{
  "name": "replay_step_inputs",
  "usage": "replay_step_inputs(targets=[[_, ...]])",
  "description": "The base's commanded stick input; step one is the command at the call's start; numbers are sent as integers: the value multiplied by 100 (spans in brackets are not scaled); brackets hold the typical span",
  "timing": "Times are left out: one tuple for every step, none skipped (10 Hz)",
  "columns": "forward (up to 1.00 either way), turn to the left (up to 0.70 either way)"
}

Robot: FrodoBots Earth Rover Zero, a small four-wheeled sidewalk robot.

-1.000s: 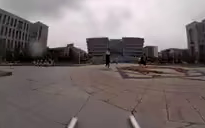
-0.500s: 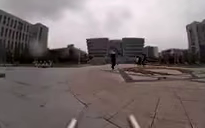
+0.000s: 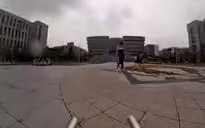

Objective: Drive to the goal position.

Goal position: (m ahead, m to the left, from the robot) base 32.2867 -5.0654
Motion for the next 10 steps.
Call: replay_step_inputs(targets=[[100, 0], [100, 0], [100, 0], [100, 0], [100, 0], [100, 0], [100, 0], [100, 0], [100, 0], [100, 0]])
